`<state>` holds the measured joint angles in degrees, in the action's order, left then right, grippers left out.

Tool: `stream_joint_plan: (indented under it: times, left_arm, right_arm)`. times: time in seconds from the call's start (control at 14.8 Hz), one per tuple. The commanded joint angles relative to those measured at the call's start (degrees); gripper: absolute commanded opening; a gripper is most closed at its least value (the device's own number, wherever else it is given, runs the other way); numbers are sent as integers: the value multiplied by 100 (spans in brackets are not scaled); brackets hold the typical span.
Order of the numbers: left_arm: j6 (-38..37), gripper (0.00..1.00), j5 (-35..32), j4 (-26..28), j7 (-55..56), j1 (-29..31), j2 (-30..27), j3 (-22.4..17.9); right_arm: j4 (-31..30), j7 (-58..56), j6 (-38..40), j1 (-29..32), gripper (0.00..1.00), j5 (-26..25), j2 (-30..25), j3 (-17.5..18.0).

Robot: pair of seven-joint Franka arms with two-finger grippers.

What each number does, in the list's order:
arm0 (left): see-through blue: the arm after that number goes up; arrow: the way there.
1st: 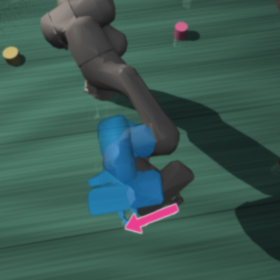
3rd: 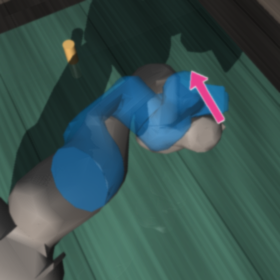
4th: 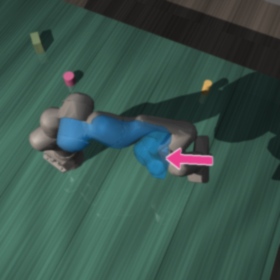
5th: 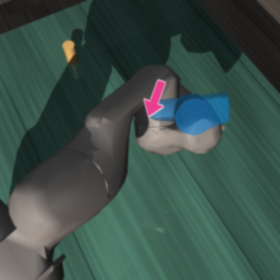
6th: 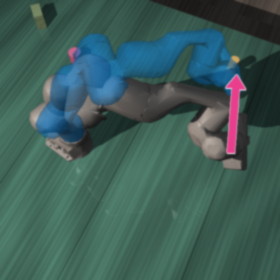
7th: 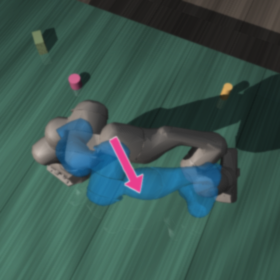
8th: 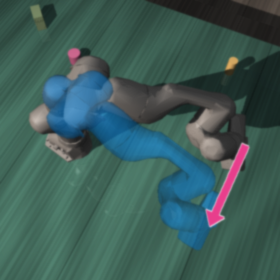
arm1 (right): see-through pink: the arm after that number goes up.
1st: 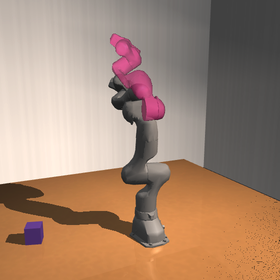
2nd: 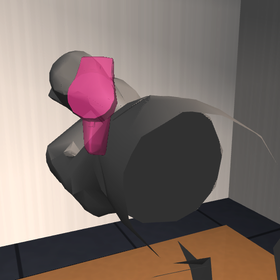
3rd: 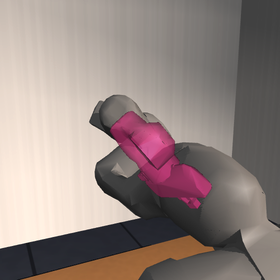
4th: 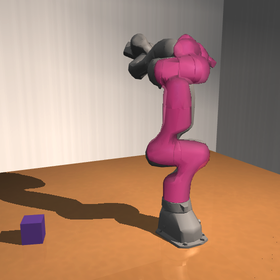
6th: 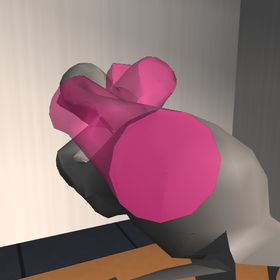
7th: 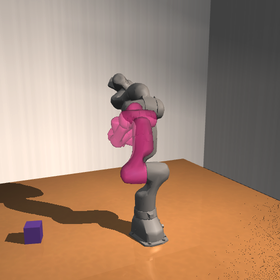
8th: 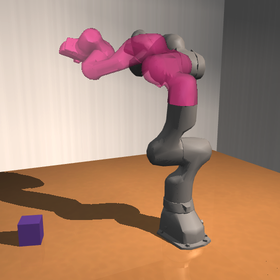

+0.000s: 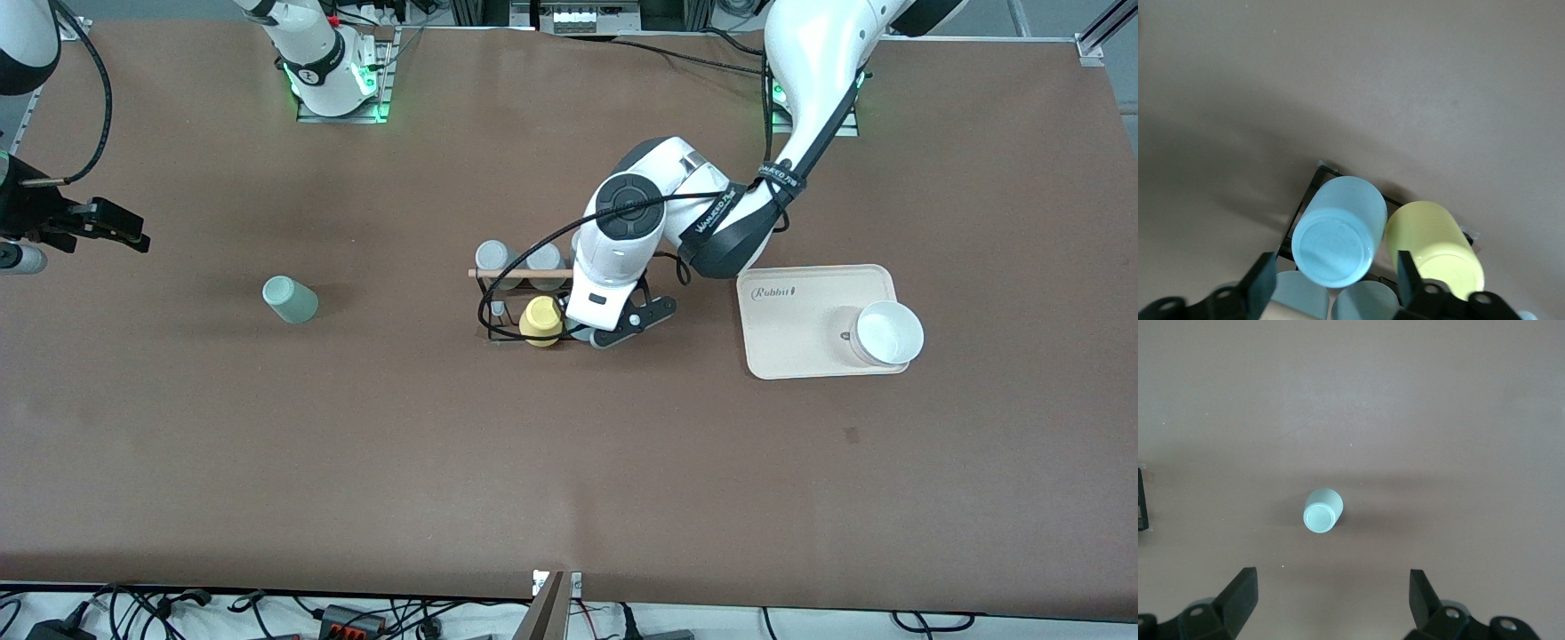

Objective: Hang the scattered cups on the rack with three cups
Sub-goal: 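Open and withdraw the left gripper while the right gripper reaches the teal cup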

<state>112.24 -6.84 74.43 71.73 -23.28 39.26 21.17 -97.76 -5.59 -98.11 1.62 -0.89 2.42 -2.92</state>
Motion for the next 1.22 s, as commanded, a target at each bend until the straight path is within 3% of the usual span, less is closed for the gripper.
stream_joint_plan:
  times: [0.0,0.41,0.74,1.15]
  left_arm:
    - [-473,59,-133,-209,52,16,-207,-34]
    - [-1150,55,-133,-438,-404,656,-875,10]
    - [-1810,54,-81,-368,-1606,1438,-1446,28]
    - [-2241,68,-54,-315,-3751,2616,-1939,37]
  right_arm:
    - [108,-38,3,-21,100,80,13,63]
    - [99,-47,-41,-13,100,63,240,72]
    - [99,-65,-155,-407,100,46,644,72]
    - [-242,5,-945,-795,100,1,1304,63]
